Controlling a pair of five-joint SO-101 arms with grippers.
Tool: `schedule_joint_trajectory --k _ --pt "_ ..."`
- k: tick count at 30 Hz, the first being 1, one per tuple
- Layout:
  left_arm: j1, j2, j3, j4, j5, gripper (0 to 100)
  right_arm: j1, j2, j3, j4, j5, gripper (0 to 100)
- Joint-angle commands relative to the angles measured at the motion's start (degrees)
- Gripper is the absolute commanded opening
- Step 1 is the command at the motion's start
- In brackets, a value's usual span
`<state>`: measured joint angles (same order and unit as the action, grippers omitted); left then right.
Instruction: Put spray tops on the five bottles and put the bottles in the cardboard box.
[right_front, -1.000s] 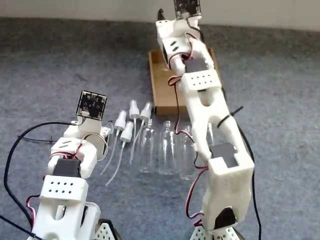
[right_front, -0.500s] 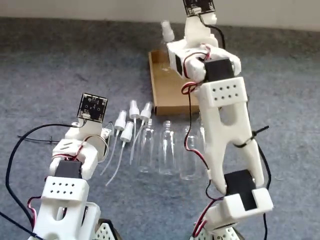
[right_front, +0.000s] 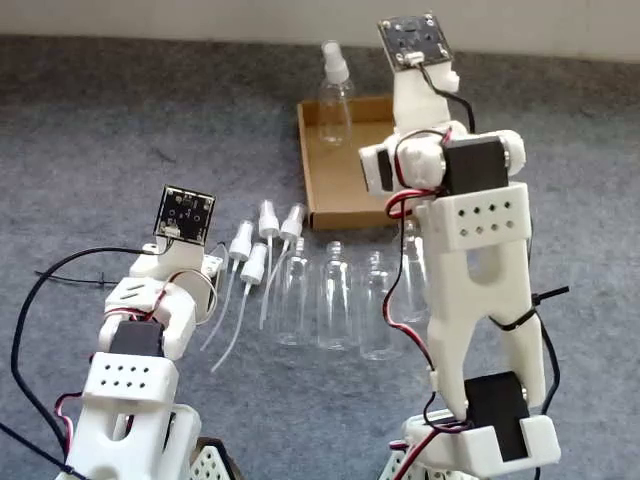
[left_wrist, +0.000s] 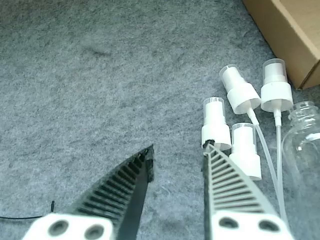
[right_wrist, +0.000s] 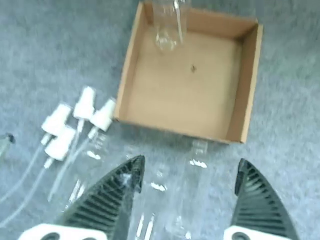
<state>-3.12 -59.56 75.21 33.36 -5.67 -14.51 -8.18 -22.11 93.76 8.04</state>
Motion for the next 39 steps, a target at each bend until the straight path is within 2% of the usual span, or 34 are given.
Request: schedule_joint_trajectory --k 1,6,11,14,23,26,33,39 --pt "-0.75 -0.84 -0.31 -1.14 0.44 16 3.38 -1.71 -0.40 2.51 1.85 24.5" --pt "-0.66 -0.84 -0.31 -1.14 0.44 16 4.00 -1.01 11.21 0.48 3.60 24.8" --pt "-0.66 -0.84 -0.31 -1.14 0.44 16 4.00 -1.01 28.09 -11.12 3.34 31.3" --pt "-0.66 -0.84 -0.31 -1.14 0.44 16 4.09 -0.92 35.21 -16.40 2.29 31.7" --pt "-0.66 -0.84 -0.31 -1.14 0.44 16 7.87 0.04 46.37 -29.05 1.23 31.7" --pt "-0.66 -0.84 -0.31 -1.14 0.44 16 9.63 2.51 48.48 -30.46 1.23 31.7" --pt "-0.66 -0.84 -0.31 -1.14 0.44 16 11.82 8.40 48.92 -30.73 4.84 20.0" --pt "-0.48 -0.84 -0.31 -1.14 0.44 16 22.73 5.58 49.19 -30.46 7.47 13.5"
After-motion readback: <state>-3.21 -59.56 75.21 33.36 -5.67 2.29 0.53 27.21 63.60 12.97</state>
